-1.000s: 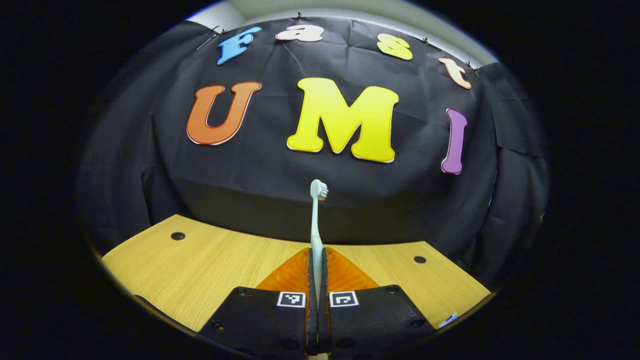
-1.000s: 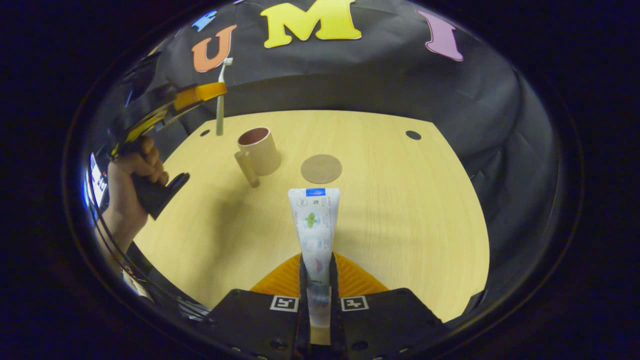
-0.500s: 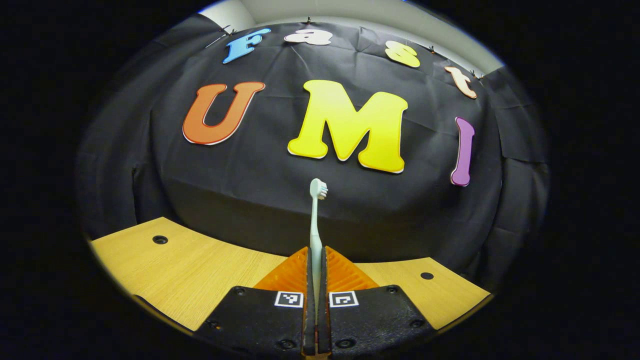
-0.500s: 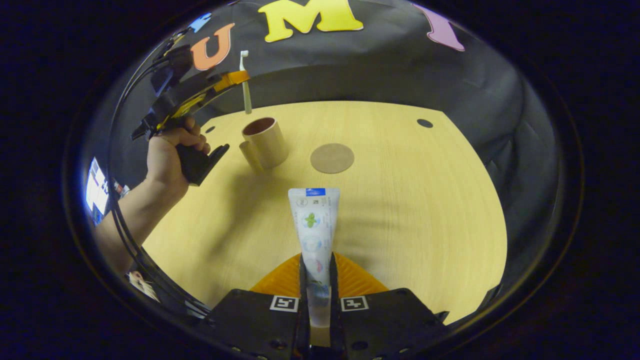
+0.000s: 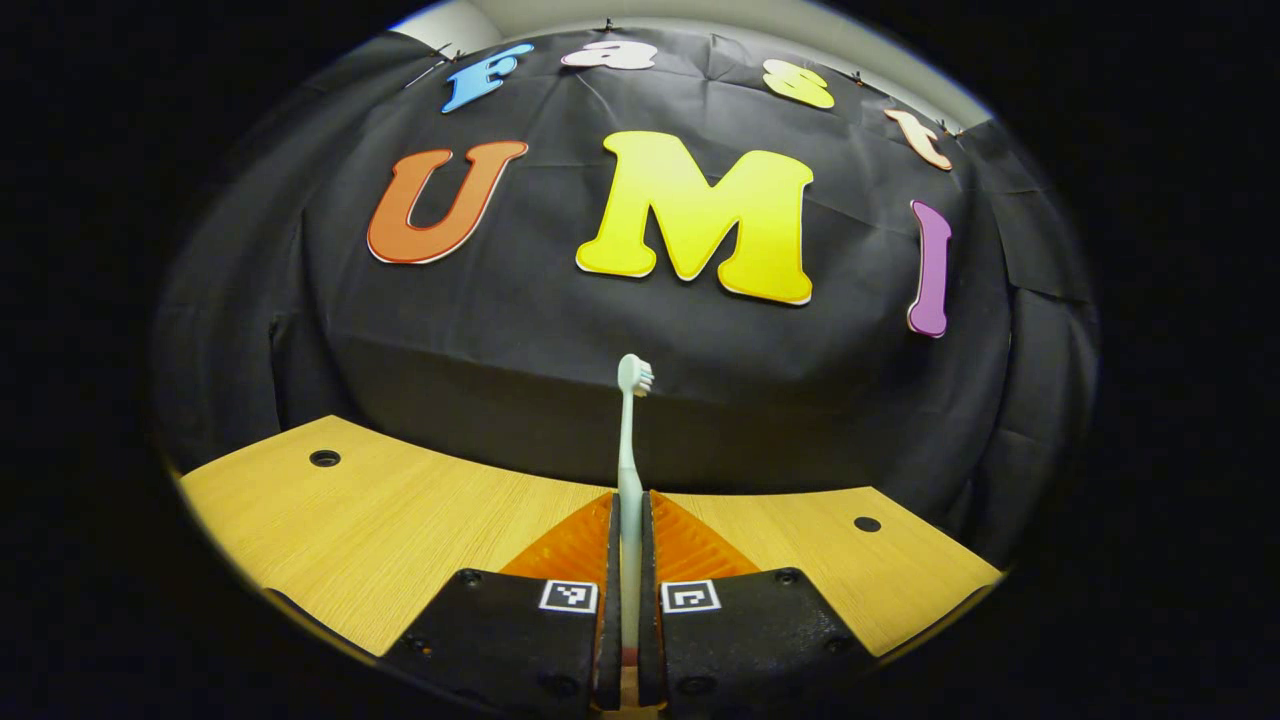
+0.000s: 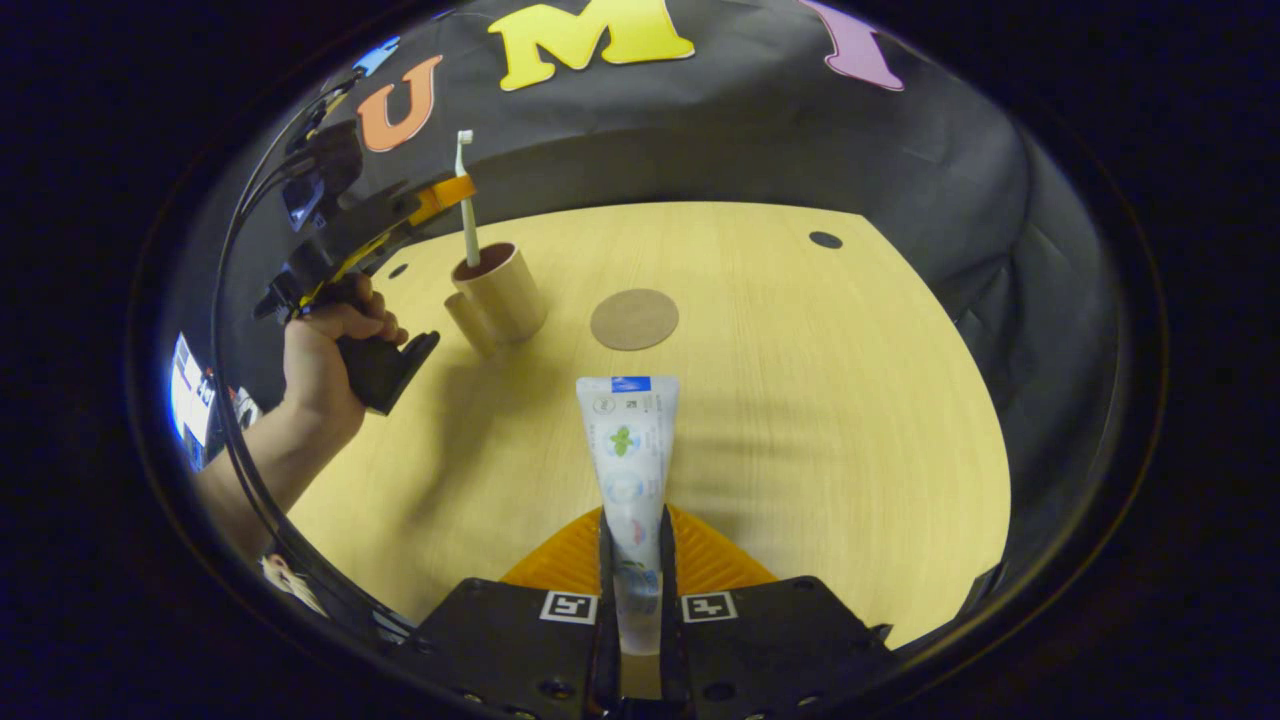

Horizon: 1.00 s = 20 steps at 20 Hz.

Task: Put the toothbrush and toothpaste on the desktop into the cup, then pick up the cup and place it on the coaster on the desktop.

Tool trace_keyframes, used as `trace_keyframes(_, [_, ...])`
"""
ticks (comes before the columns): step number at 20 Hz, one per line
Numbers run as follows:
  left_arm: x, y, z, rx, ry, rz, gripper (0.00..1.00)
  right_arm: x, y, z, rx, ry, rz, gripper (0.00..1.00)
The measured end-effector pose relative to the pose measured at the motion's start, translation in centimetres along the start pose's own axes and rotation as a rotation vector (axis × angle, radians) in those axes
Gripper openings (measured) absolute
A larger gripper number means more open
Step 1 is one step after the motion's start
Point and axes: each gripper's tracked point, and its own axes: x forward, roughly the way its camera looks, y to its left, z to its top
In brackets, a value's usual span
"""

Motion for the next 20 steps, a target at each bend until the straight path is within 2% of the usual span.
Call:
trace_keyframes(4, [-0.6, -0.1, -1.1, -0.003, 0.027, 0.007, 0.13, 0.1, -0.2, -0.8, -0.008, 0.009, -0.008, 0.16])
trace_keyframes(5, [-0.9, 0.1, -1.3, -0.004, 0.033, 0.018, 0.27, 0.0, -0.3, -1.0, -0.01, 0.008, -0.011, 0.16])
trace_keyframes(6, [-1.2, 0.4, -1.5, -0.003, 0.043, 0.038, 0.25, 0.1, -0.5, -1.2, -0.009, 0.01, -0.016, 0.16])
trace_keyframes(7, [-1.5, 0.4, -1.5, -0.005, 0.048, 0.041, 0.65, 0.1, -0.5, -1.2, -0.004, 0.01, -0.016, 0.16])
trace_keyframes(8, [-2.0, 0.4, -1.4, -0.009, 0.05, 0.047, 0.6, 0.0, -0.4, -1.2, 0.001, 0.008, -0.013, 0.16])
trace_keyframes(9, [-2.4, 0.4, -1.2, -0.009, 0.044, 0.049, 0.78, -0.1, -0.2, -1.1, 0.001, 0.004, -0.01, 0.16])
trace_keyframes(11, [-3.3, 0.7, -0.3, 0.001, 0.03, 0.062, 0.99, -0.4, 0.2, -0.5, -0.005, -0.015, 0.0, 0.16])
trace_keyframes(16, [-6.5, 2.7, 2.7, 0.041, 0.0, 0.095, 0.98, -1.8, 2.2, 4.3, -0.01, -0.163, 0.023, 0.17])
trace_keyframes(20, [-10.3, 5.4, 5.1, 0.042, -0.003, 0.142, 0.98, -2.9, 6.3, 8.9, -0.046, -0.287, 0.085, 0.16])
